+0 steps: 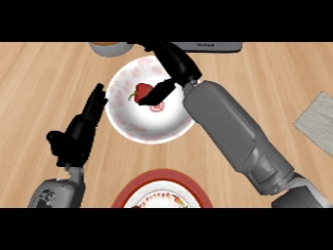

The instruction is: Pick the bell pepper from the plate and place it in the bowl

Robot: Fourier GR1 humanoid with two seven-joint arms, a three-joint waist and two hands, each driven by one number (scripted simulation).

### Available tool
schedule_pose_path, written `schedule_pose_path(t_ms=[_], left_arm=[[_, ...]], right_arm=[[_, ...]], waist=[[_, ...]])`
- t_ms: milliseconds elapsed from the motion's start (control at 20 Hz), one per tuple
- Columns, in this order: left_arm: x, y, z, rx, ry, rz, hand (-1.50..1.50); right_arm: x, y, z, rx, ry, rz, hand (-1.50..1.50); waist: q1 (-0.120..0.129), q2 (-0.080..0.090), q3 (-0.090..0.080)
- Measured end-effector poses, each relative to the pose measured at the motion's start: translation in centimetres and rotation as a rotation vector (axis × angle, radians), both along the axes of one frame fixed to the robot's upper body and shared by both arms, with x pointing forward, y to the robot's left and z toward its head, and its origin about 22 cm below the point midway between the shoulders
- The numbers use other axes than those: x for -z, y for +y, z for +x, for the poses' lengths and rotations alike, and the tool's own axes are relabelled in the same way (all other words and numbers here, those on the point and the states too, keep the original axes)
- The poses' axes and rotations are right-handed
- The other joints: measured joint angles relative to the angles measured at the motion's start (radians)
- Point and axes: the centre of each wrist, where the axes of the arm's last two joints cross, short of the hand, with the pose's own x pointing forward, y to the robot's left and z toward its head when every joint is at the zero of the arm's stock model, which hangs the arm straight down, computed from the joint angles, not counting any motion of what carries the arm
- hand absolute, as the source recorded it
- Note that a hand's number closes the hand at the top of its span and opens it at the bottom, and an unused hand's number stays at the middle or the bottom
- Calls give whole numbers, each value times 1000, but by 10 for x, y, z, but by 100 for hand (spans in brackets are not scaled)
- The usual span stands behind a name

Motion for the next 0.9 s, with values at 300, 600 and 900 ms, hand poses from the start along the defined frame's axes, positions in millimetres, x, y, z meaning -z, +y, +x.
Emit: schedule_pose_path(t_ms=[300,600,900], left_arm=[[5,11,2,-10,5,-1,0],[4,17,-5,-27,7,-5,0],[1,16,-2,-26,6,-5,0]], right_arm=[[-14,-13,7,27,35,165,-150],[-18,-56,16,35,136,274,-150],[-18,-104,20,-15,210,343,-150]], waist=[[-18,-4,0],[-25,-7,0],[-28,-7,0]])
